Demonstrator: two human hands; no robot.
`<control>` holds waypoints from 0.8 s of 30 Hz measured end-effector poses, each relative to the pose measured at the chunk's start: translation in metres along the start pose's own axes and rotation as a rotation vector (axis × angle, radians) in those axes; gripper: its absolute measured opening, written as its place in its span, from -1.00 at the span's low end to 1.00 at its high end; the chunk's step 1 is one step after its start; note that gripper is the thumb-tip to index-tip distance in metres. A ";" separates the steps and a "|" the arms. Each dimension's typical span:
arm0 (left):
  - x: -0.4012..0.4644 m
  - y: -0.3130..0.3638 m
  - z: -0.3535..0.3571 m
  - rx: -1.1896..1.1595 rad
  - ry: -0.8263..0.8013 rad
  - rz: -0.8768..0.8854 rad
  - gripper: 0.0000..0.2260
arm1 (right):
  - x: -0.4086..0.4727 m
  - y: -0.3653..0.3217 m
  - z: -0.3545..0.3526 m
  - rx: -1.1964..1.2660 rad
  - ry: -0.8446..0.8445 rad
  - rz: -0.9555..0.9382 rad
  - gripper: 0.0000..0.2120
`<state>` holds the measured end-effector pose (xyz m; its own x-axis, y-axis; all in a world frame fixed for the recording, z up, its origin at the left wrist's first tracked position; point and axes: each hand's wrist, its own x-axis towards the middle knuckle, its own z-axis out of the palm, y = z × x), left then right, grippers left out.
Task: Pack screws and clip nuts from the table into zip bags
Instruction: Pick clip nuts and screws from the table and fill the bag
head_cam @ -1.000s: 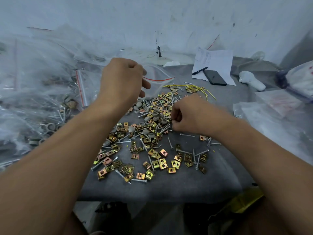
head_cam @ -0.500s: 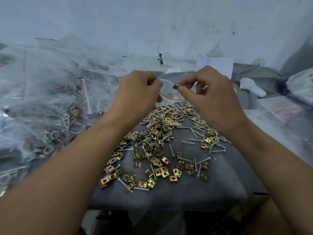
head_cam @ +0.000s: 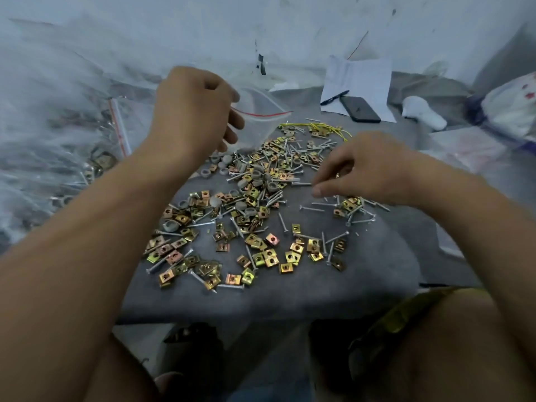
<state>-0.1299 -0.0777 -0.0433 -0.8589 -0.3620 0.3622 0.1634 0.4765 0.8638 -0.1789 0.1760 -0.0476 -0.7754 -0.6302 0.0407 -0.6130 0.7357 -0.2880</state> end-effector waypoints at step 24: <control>-0.003 0.000 0.004 0.034 -0.024 -0.016 -0.77 | 0.008 -0.005 0.029 0.083 -0.015 -0.133 -0.94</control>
<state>-0.1296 -0.0737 -0.0458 -0.8728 -0.3504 0.3397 0.1336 0.4980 0.8568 -0.1772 0.1598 -0.0739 -0.6853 -0.7249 0.0701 -0.6953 0.6225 -0.3593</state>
